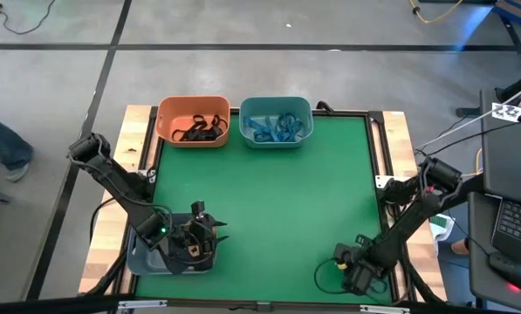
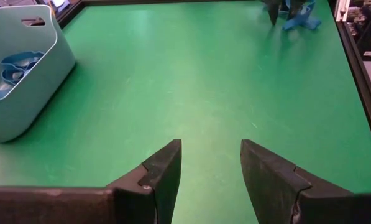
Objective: Sort rubber bands into baskets
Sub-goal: Put the blue rubber band into the green bin
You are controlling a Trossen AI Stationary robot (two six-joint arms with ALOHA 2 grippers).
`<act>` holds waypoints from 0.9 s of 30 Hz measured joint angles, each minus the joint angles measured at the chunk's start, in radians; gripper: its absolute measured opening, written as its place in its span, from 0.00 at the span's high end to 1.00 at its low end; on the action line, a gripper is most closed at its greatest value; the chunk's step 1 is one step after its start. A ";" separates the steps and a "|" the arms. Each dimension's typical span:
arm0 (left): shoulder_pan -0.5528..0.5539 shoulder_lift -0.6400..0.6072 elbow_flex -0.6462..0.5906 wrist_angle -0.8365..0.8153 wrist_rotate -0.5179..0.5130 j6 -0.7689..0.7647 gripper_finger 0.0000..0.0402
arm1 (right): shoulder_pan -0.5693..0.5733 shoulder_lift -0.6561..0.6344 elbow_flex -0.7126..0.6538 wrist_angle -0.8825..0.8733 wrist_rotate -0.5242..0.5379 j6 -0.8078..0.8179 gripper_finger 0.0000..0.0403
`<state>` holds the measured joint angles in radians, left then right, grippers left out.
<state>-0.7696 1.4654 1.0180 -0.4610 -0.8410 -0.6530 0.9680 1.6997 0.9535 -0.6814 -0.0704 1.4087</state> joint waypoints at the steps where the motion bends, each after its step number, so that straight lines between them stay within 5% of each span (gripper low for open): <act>1: 0.000 0.000 0.000 0.000 0.000 -0.003 0.60 | 0.000 0.005 0.001 -0.002 0.003 -0.005 0.67; 8: 0.000 0.000 0.000 0.001 0.000 -0.003 0.60 | 0.002 0.015 0.006 0.002 0.065 -0.079 0.97; 16: 0.000 0.000 0.000 0.002 -0.001 -0.003 0.60 | -0.046 0.017 0.117 -0.073 0.260 -0.212 0.97; 27: 0.000 0.009 0.000 0.026 -0.002 0.004 0.60 | -0.176 0.016 0.297 -0.053 0.557 -0.662 0.97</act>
<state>-0.7696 1.4748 1.0180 -0.4354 -0.8430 -0.6493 0.7921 1.7157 1.2503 -0.7344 0.4862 0.7467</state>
